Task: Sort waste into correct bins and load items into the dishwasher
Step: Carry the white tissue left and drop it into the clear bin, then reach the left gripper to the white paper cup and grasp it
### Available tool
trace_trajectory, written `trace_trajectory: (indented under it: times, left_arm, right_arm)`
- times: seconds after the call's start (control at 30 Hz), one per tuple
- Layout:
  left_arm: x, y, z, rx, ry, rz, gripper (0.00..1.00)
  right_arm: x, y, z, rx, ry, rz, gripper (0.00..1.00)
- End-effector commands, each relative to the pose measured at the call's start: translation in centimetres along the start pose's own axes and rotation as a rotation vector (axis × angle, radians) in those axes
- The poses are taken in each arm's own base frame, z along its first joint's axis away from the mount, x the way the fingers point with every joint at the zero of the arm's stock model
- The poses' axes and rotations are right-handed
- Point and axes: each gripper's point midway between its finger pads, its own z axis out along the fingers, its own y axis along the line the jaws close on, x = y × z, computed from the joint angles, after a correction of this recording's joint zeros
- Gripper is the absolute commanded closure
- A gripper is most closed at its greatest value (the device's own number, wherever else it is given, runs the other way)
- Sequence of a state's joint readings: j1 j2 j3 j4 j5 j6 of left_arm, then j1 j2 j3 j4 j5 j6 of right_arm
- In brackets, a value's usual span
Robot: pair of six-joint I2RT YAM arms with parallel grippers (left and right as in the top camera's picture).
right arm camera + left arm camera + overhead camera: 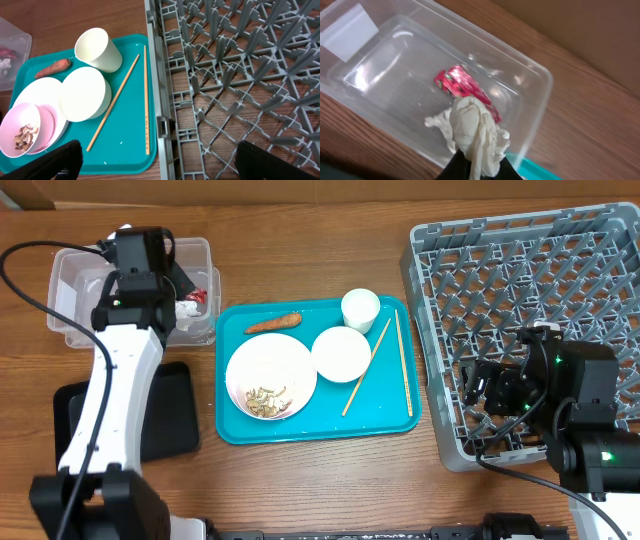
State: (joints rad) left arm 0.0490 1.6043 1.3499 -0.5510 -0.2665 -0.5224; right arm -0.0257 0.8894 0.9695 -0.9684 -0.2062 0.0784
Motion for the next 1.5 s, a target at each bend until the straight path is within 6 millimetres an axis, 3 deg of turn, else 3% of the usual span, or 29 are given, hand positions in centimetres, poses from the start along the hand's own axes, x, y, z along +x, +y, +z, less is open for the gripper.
trace_trajectory:
  times: [0.0,0.1,0.13,0.27,0.4,0.5,0.57,0.67,0.87,1.23,1.47]
  left_arm:
    - [0.1,0.8,2.5,-0.039,0.015,0.016,0.68]
    - [-0.3,0.7,3.2,-0.029,-0.003,0.073,0.34]
    - [-0.7,0.5,3.1,-0.024,-0.013,0.094,0.31]
    - [-2.1,-1.3,1.3,0.014,-0.023,0.136,0.31]
    - [-1.2,-7.1,-1.8,0.229,0.055,0.188,0.35]
    - [1.4,-13.2,-4.5,0.459,0.110,0.247,0.37]
    - [3.2,-16.2,-5.6,0.539,0.127,0.288,0.36]
    - [6.4,-19.8,-6.4,0.589,0.142,0.357,0.31]
    - [13.4,-25.7,-6.4,0.679,0.194,0.458,0.30]
    - [21.2,-26.5,-0.9,0.584,0.319,0.486,0.31]
    - [23.6,-26.1,0.7,0.560,0.392,0.467,0.48]
  right_arm:
    - [-1.1,0.4,-0.7,-0.009,-0.035,-0.003,0.00]
    - [-1.1,0.4,-0.7,-0.009,-0.034,-0.003,0.00]
    - [-1.1,0.4,-0.7,-0.009,-0.034,-0.002,0.00]
    - [-1.2,0.4,-0.7,-0.010,-0.038,-0.004,0.00]
    - [-1.2,0.4,-0.7,-0.010,-0.039,-0.004,0.00]
    - [-1.2,0.4,-0.7,-0.010,-0.041,-0.004,0.00]
    - [-1.2,0.4,-0.7,-0.010,-0.041,-0.004,0.00]
    - [-1.2,0.4,-0.7,-0.010,-0.041,-0.004,0.00]
    - [-1.1,0.4,-0.7,-0.010,-0.037,-0.003,0.00]
    - [-1.1,0.4,-0.7,-0.009,-0.034,-0.002,0.00]
    - [-1.0,0.4,-0.7,-0.009,-0.033,-0.002,0.00]
